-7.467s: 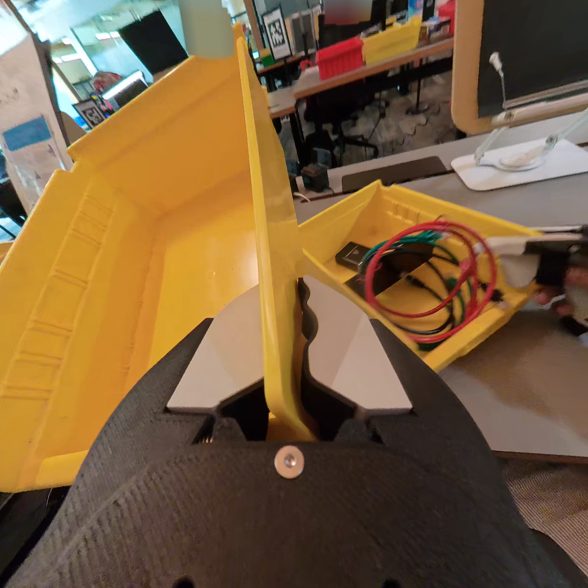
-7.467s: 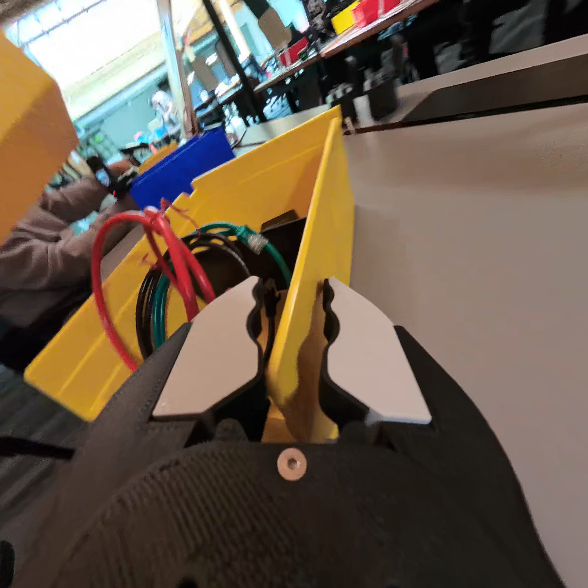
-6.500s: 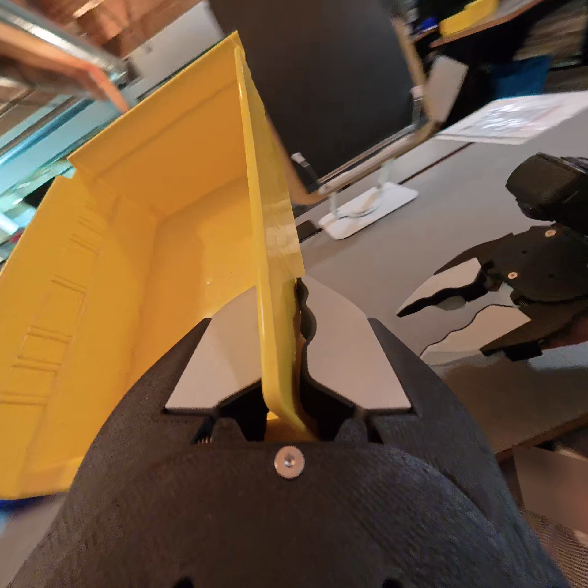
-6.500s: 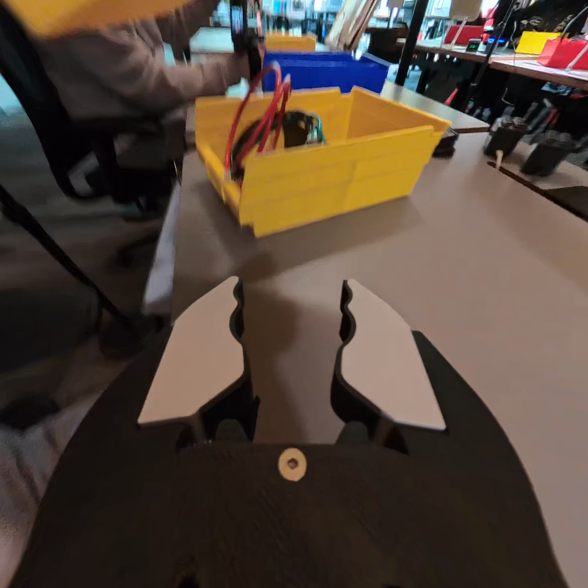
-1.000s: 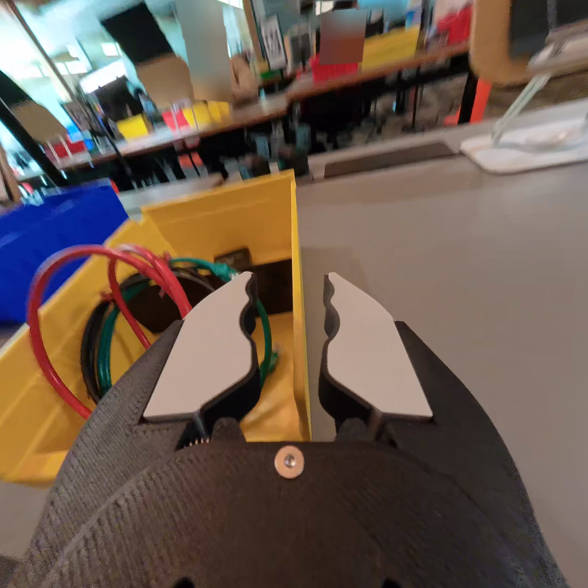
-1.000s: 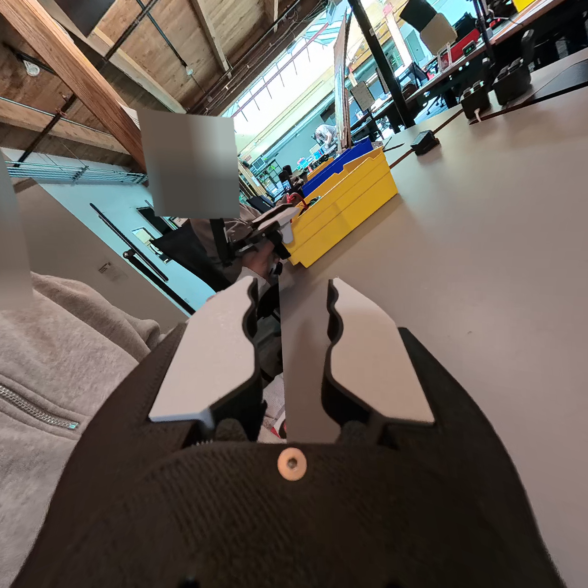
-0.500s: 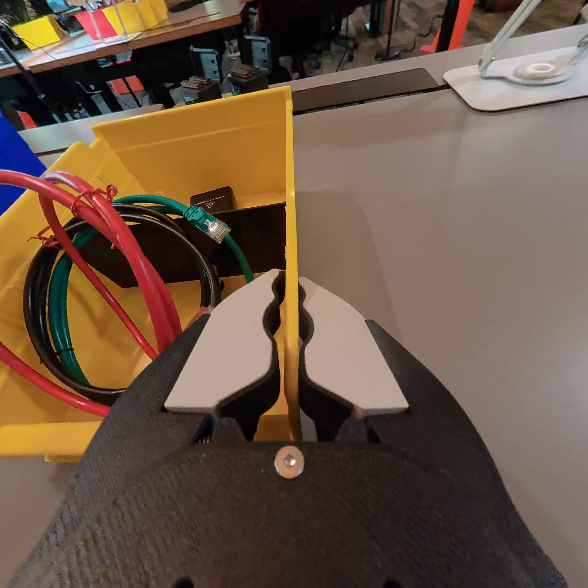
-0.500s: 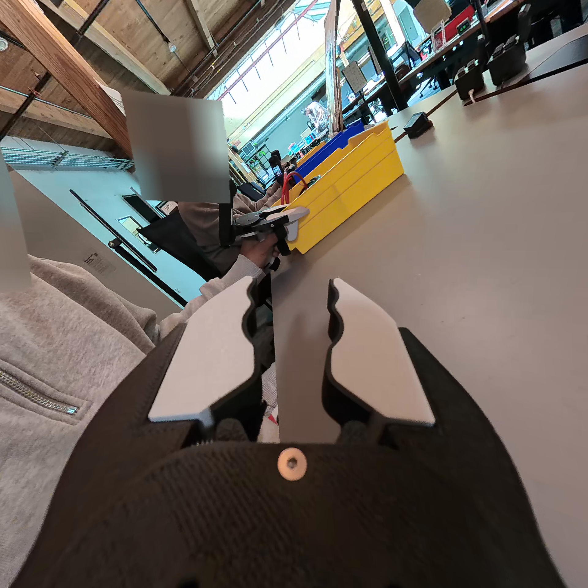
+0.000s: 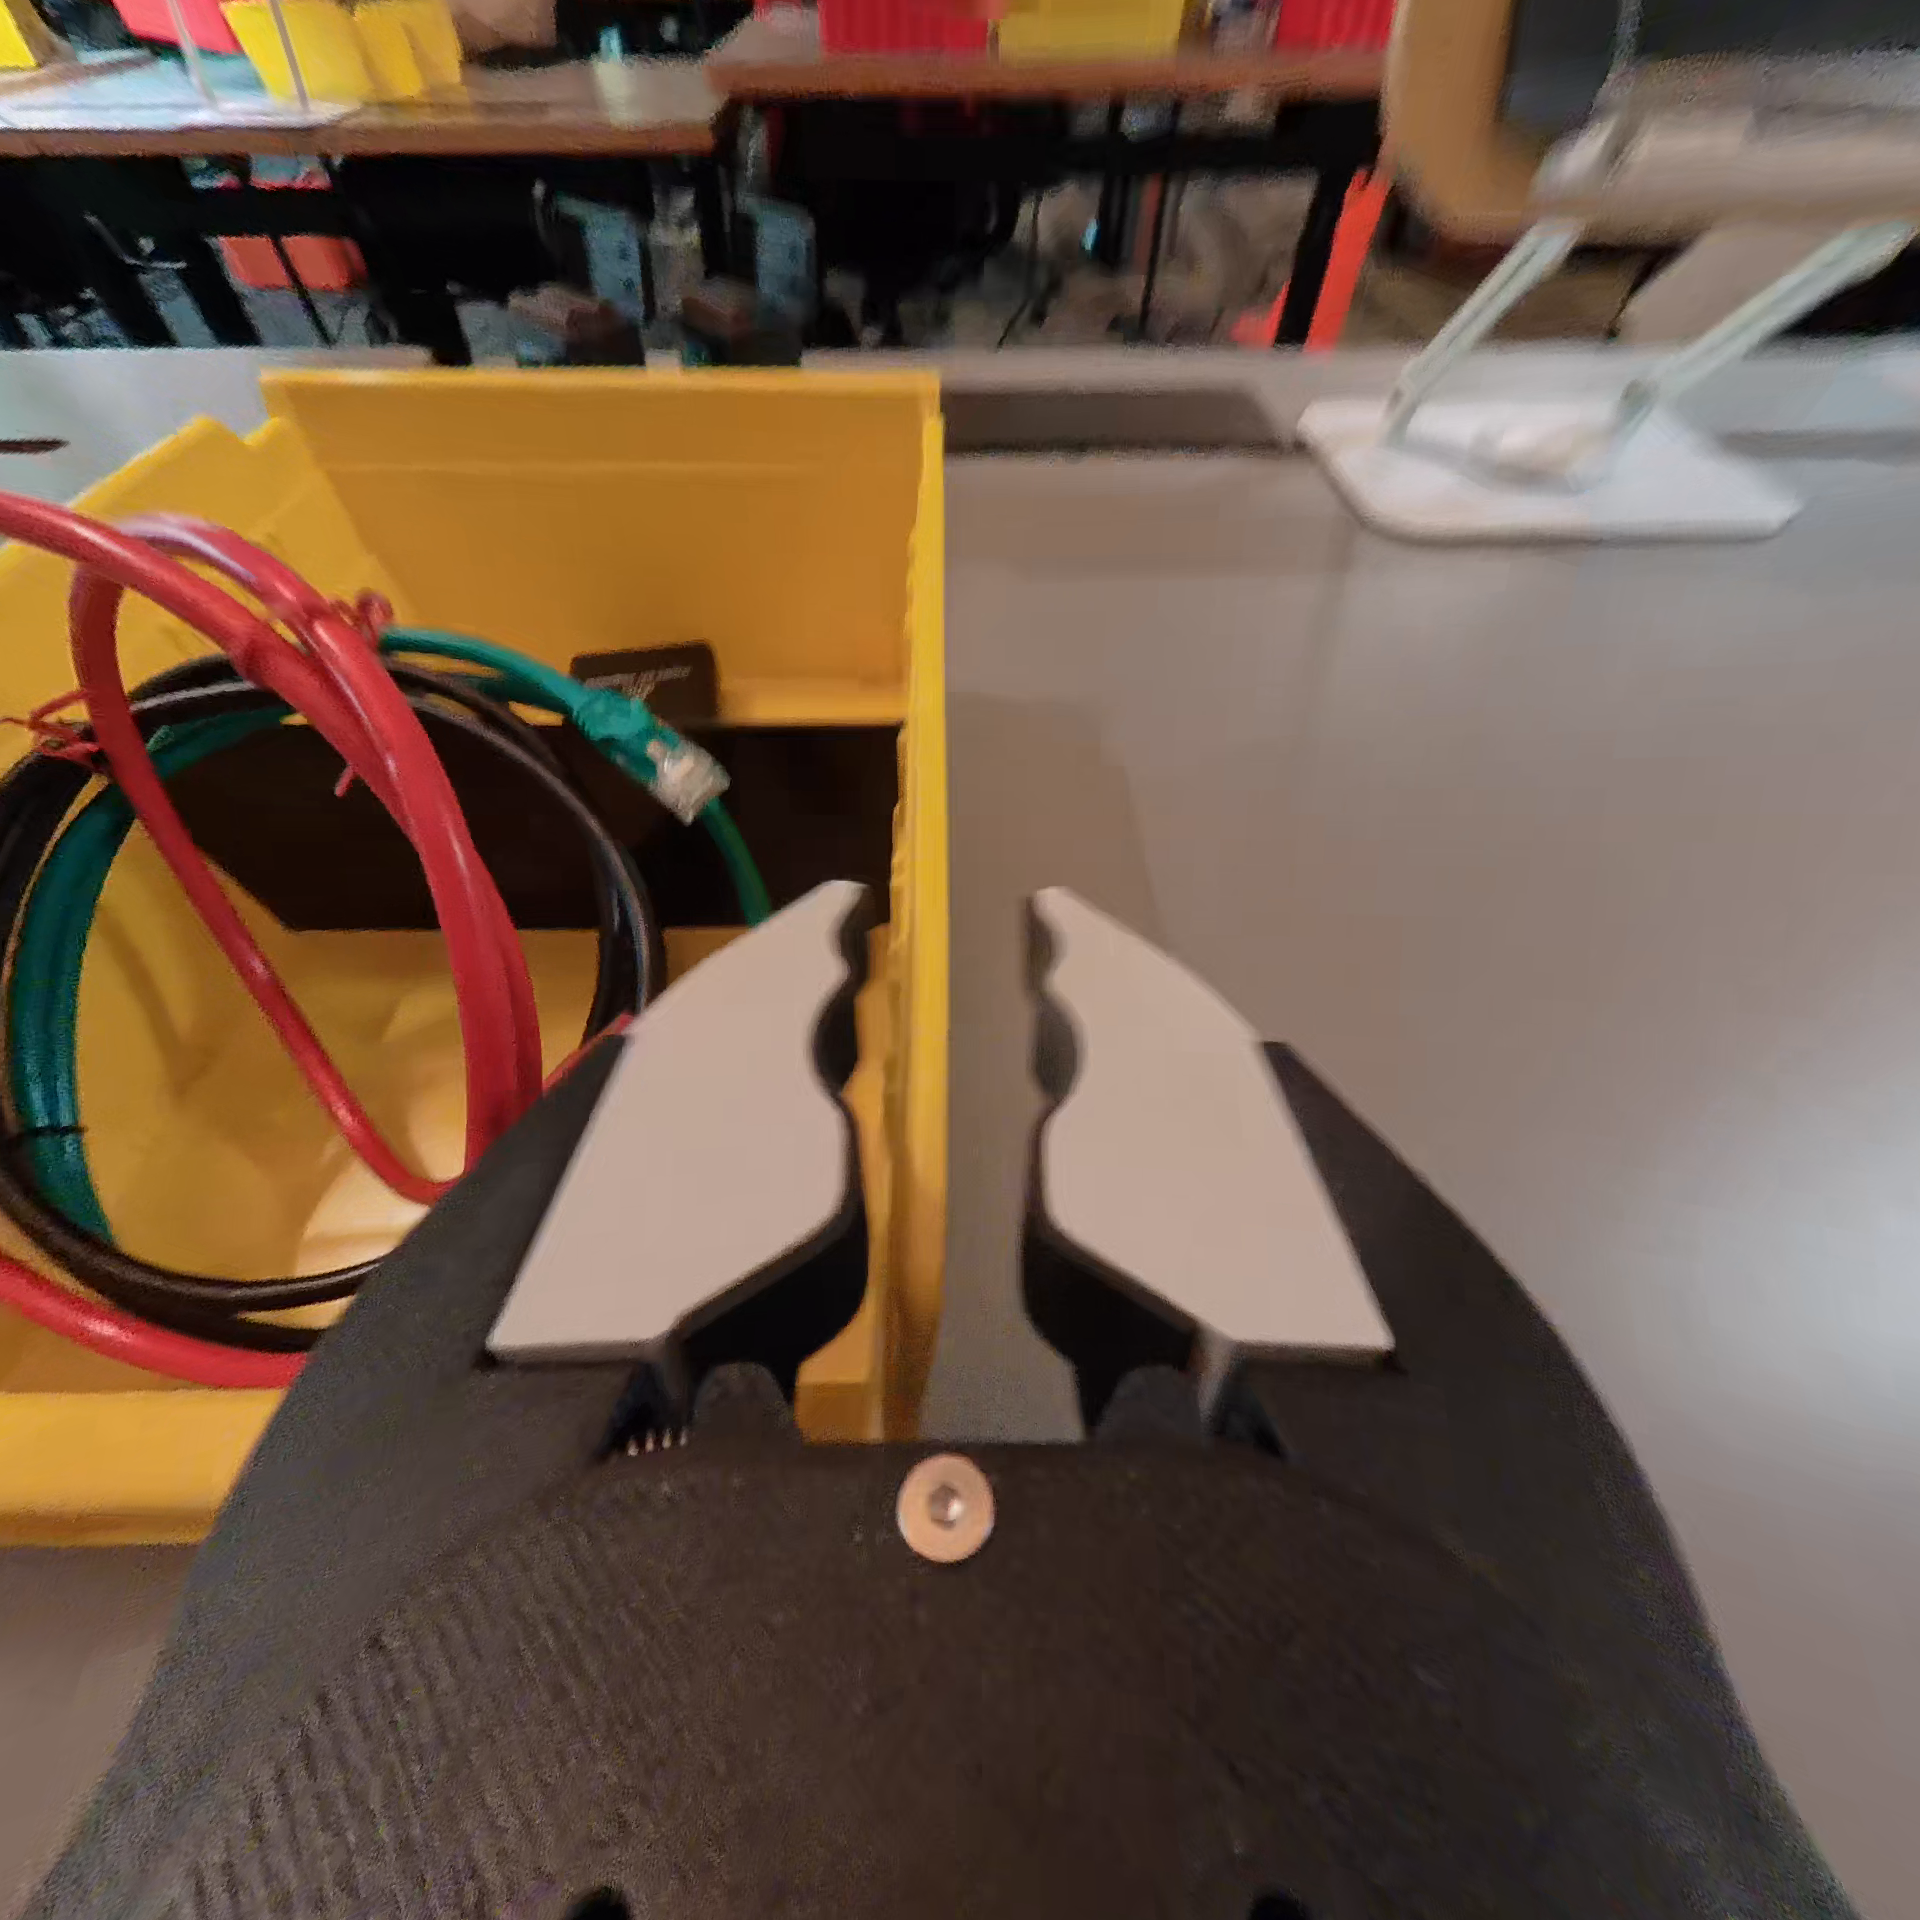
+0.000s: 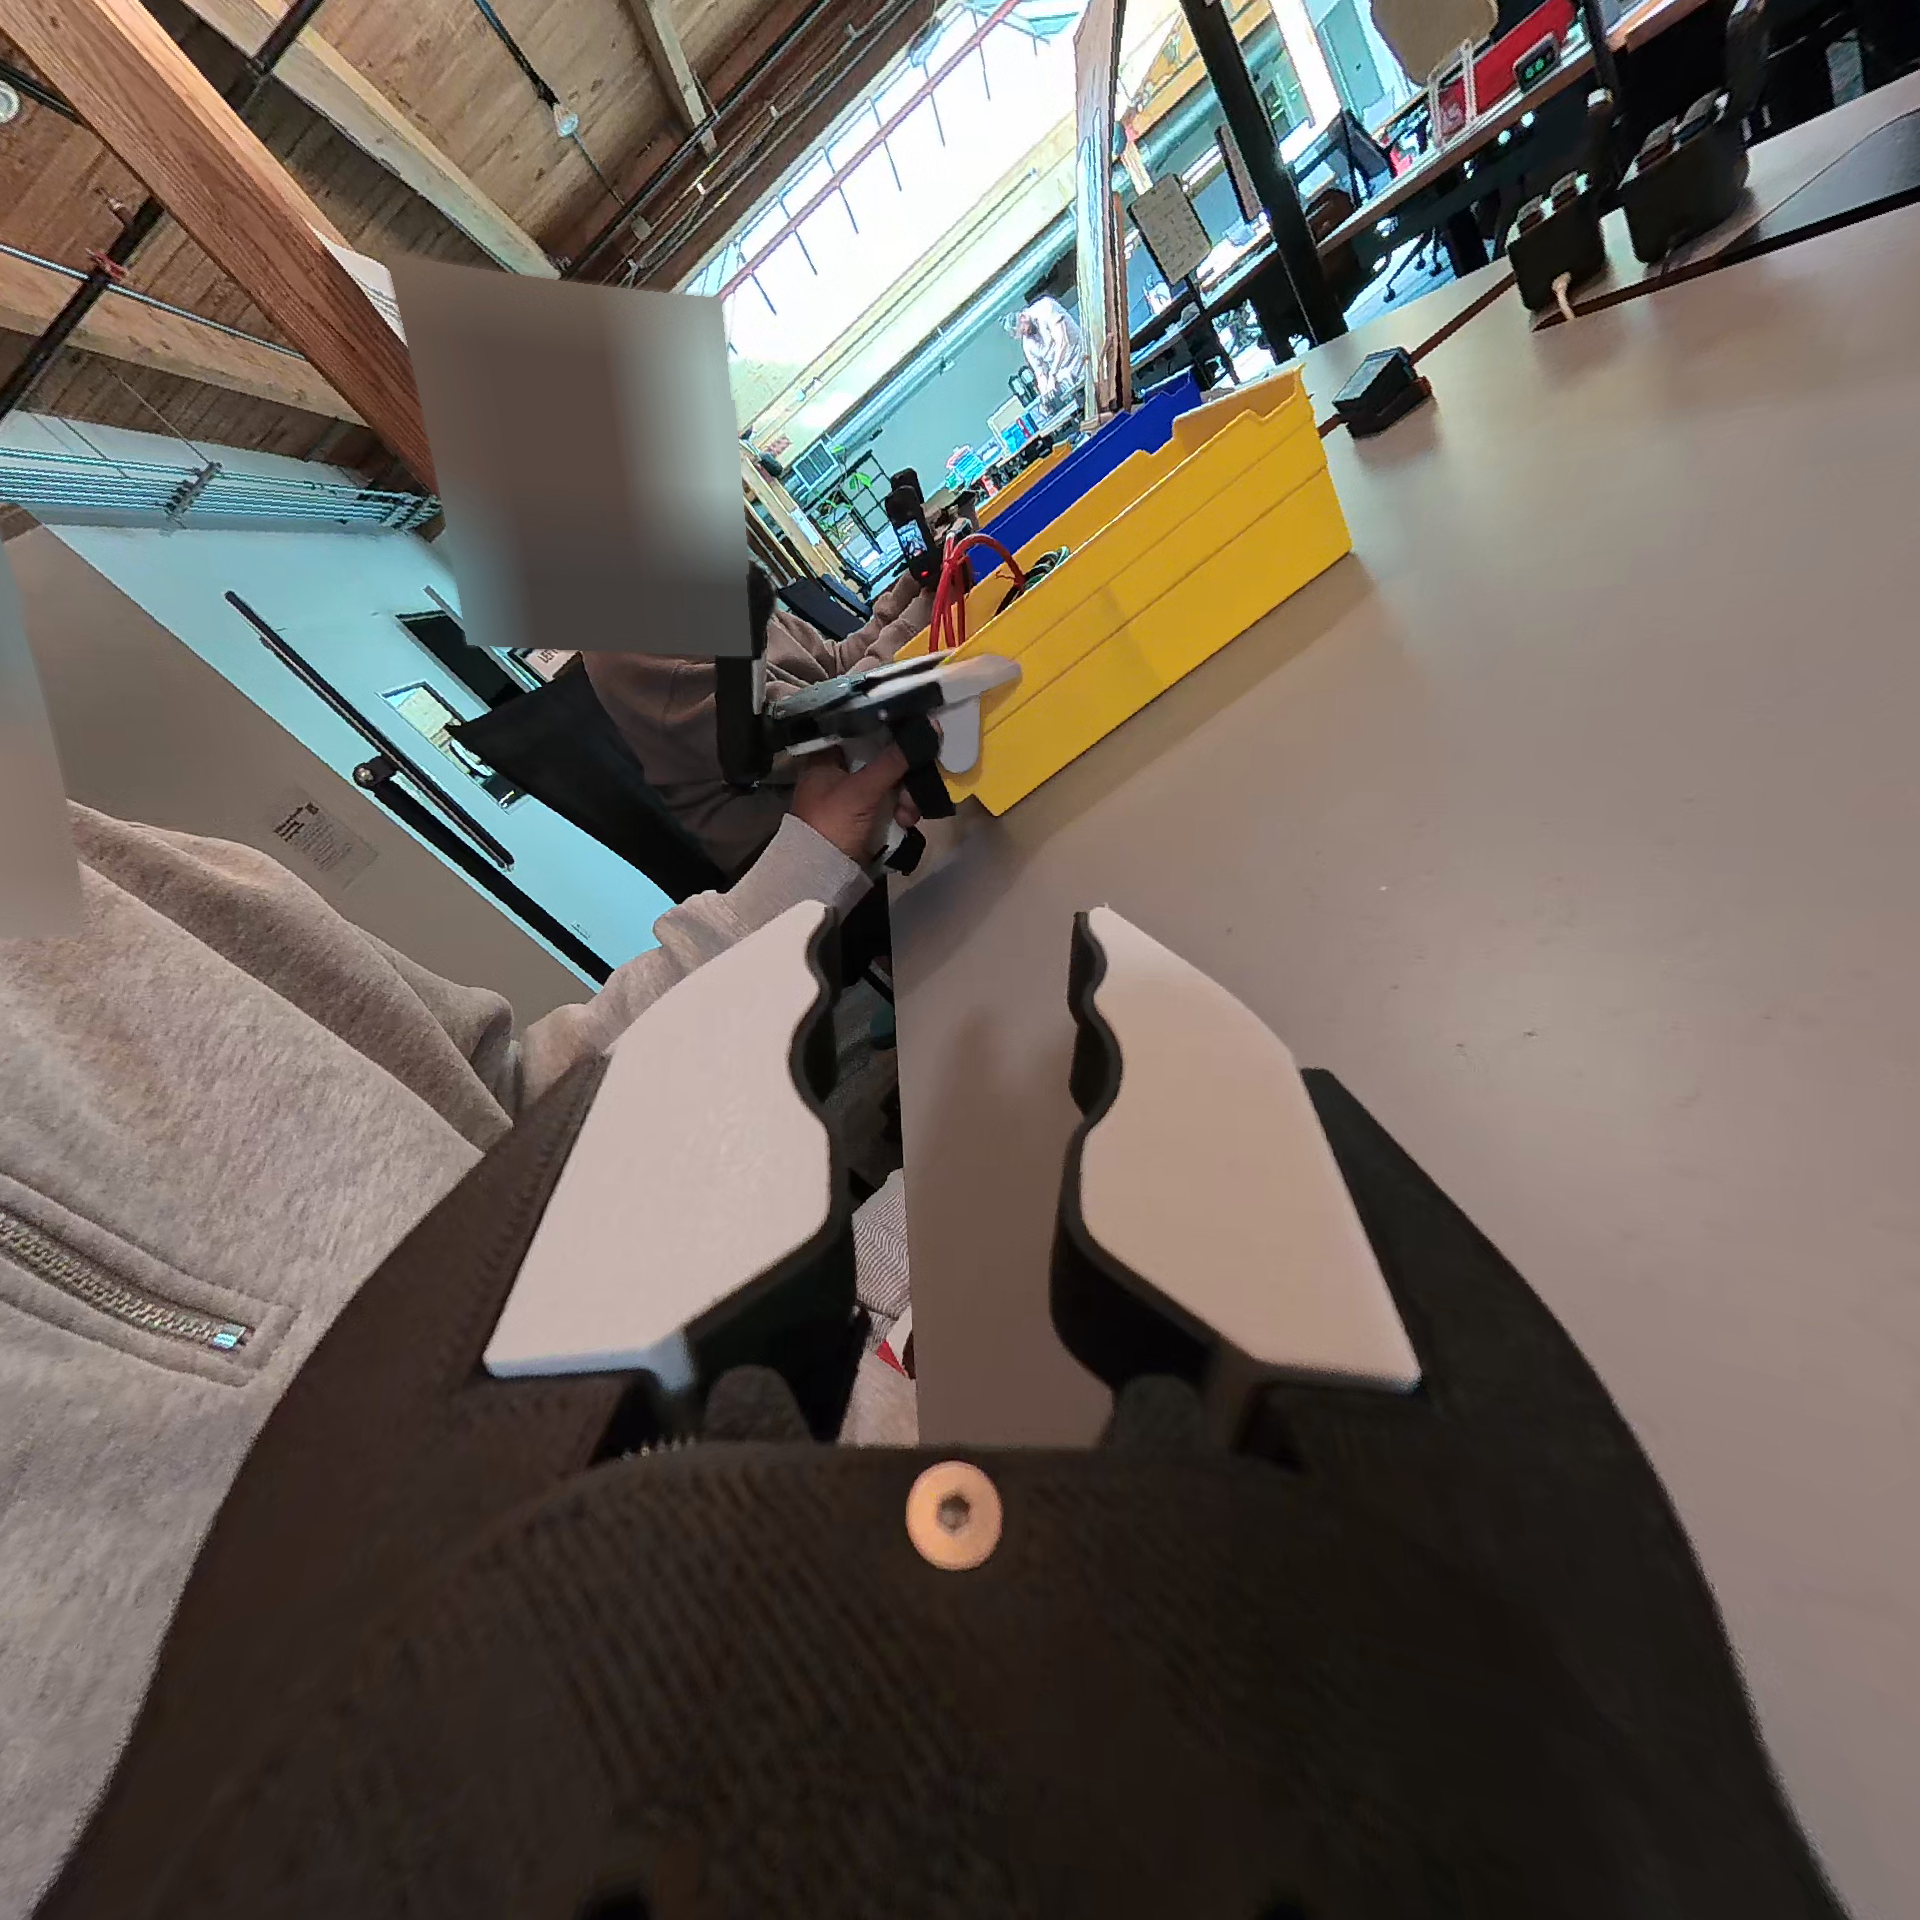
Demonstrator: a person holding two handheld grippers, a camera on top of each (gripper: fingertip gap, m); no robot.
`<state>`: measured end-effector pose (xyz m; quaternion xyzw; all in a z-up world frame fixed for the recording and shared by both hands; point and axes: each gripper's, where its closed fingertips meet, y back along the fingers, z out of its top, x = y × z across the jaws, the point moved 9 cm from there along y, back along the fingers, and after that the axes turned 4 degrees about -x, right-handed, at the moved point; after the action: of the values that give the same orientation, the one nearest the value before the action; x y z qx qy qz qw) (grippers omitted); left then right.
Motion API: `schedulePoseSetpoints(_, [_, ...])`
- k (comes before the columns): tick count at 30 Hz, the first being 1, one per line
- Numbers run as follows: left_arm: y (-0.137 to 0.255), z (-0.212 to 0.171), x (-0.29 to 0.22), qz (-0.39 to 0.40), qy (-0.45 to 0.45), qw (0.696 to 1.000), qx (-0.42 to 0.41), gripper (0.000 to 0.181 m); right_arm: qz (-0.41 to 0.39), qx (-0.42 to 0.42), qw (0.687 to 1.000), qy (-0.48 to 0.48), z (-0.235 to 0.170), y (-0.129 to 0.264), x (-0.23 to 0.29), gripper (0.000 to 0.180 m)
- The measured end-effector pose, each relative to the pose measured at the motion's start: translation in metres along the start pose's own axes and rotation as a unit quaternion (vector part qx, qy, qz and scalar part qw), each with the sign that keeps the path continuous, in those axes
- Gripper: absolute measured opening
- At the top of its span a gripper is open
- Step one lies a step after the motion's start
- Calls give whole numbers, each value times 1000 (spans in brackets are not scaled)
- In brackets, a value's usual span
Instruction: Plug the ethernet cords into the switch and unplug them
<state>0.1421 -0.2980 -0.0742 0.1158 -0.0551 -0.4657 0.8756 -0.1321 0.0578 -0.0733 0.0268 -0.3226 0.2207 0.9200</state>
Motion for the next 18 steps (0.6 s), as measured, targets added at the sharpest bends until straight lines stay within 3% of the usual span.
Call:
schedulePoseSetpoints(1, [5,8,-2,-5,19,999,-29,49,-2,0,1000,1,0,0,0,42])
schedulePoseSetpoints(3, [19,27,-5,0,36,996,-87,59,-8,-2,1000,6,1,1,-1,42])
schedulePoseSetpoints(6, [30,62,-1,8,-7,997,-79,43,-15,-4,1000,12,3,2,-3,42])
schedulePoseSetpoints(7, [26,75,4,6,-24,999,-30,35,-15,-3,1000,13,3,2,-3,42])
schedulePoseSetpoints(9, [3,99,16,-19,-45,995,91,44,-13,1,1000,12,2,1,-4,42])
schedulePoseSetpoints(13, [-73,138,55,-33,-74,969,231,47,1,4,1000,-1,1,-3,-3,42])
schedulePoseSetpoints(18, [-176,110,110,2,-36,888,458,54,-8,-1,1000,15,3,1,-1,42])
